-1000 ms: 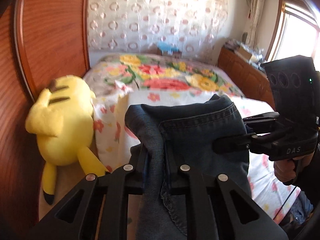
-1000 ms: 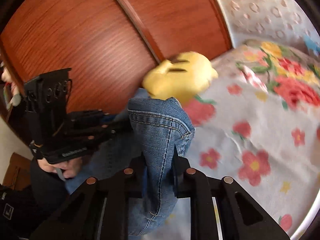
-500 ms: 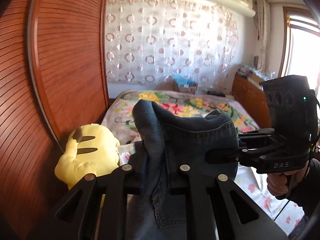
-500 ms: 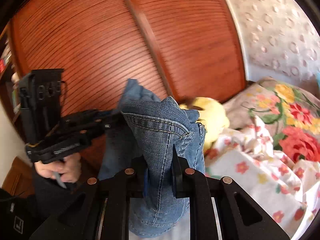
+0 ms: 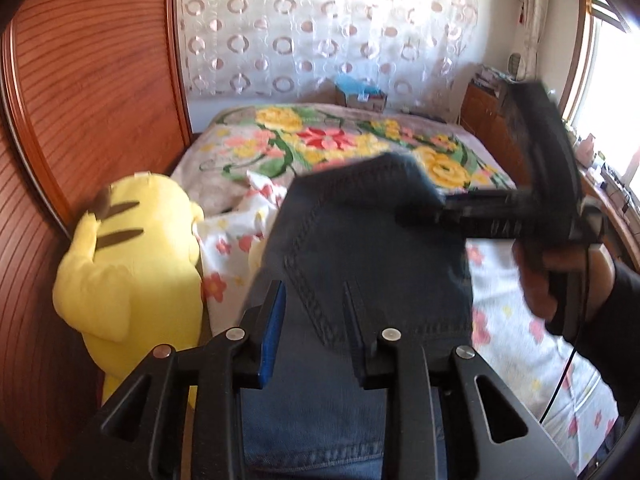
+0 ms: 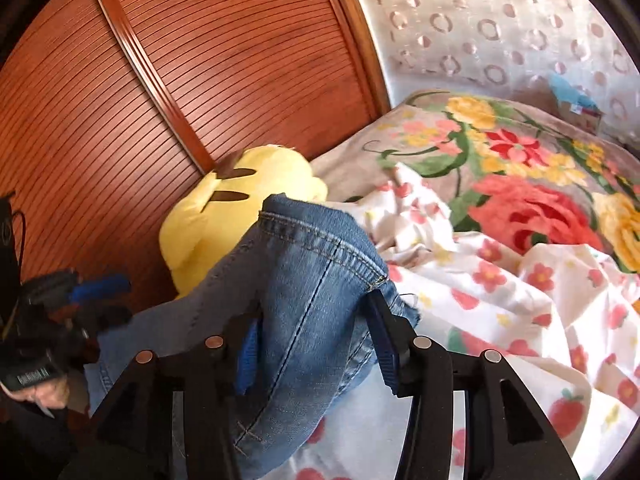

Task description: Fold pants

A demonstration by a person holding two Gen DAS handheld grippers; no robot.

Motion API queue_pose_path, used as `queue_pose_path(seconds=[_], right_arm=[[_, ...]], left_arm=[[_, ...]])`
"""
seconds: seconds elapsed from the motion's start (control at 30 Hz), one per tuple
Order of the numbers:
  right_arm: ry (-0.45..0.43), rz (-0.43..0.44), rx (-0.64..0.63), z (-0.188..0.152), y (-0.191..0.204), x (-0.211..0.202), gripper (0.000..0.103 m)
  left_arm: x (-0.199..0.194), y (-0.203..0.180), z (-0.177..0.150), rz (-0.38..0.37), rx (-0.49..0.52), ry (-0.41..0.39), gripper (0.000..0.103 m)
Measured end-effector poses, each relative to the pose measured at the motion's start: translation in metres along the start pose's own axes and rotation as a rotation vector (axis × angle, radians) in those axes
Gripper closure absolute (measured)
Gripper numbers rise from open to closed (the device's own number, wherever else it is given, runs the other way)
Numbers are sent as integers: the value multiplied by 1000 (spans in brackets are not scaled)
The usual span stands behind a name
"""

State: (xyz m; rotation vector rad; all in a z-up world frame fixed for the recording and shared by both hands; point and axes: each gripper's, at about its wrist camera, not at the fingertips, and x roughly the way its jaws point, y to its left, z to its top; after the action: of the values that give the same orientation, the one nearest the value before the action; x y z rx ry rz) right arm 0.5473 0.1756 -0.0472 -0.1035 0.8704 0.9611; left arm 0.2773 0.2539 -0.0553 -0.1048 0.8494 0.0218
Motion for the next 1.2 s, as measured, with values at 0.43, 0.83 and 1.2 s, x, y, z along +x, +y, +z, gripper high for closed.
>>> queue_pose_path(seconds=[0.43, 0.83, 1.2], right_arm=[[-150, -231, -93, 8, 70, -67, 49], [-8, -176, -131, -33, 57, 2, 68], [-95, -192, -85, -53, 89, -66, 67]], left_arm=[[9, -14, -47, 10, -21, 61, 72], [12, -15, -62, -9, -33, 39, 72], [-18, -33, -57, -2, -33, 3, 67]])
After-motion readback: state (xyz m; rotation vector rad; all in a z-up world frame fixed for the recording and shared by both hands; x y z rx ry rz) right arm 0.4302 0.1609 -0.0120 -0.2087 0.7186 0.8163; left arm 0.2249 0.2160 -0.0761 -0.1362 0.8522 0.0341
